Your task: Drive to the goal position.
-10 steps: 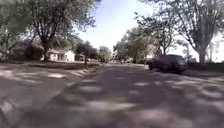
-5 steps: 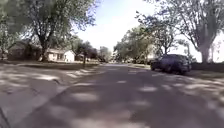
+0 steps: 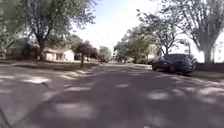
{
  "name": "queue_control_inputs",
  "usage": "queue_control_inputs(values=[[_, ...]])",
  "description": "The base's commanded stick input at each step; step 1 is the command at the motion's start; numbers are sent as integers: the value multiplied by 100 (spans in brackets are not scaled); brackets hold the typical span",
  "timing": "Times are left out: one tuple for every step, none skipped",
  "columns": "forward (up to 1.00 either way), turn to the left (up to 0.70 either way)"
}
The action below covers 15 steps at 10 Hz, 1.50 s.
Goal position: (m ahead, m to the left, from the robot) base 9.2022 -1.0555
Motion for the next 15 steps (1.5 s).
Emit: queue_control_inputs(values=[[100,9],[100,3],[100,3],[100,3],[100,3],[100,2],[100,0],[100,0],[100,1],[100,10],[100,26],[100,18],[100,9],[100,4],[100,0]])
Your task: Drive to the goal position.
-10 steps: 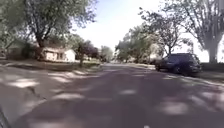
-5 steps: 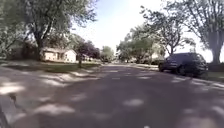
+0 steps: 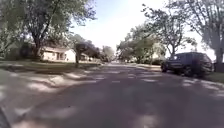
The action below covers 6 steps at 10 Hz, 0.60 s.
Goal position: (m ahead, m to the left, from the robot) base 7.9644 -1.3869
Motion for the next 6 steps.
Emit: queue_control_inputs(values=[[100,0],[100,0],[100,0],[100,0],[100,0],[100,0]])
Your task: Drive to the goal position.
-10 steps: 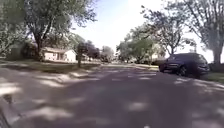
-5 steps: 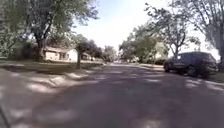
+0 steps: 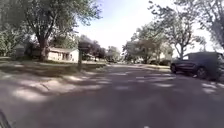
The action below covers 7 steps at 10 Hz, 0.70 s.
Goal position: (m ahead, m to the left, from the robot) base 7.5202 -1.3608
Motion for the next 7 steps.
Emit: queue_control_inputs(values=[[100,0],[100,0],[100,0],[100,0],[100,0],[100,0],[100,0]])
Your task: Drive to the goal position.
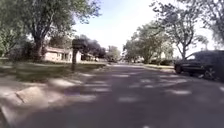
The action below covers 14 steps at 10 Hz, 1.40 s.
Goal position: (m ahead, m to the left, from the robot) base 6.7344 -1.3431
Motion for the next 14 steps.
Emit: queue_control_inputs(values=[[100,0],[100,0],[100,0],[100,0],[100,0],[100,0],[100,0],[100,0],[100,0],[100,0],[100,0],[100,0],[100,0],[100,0]])
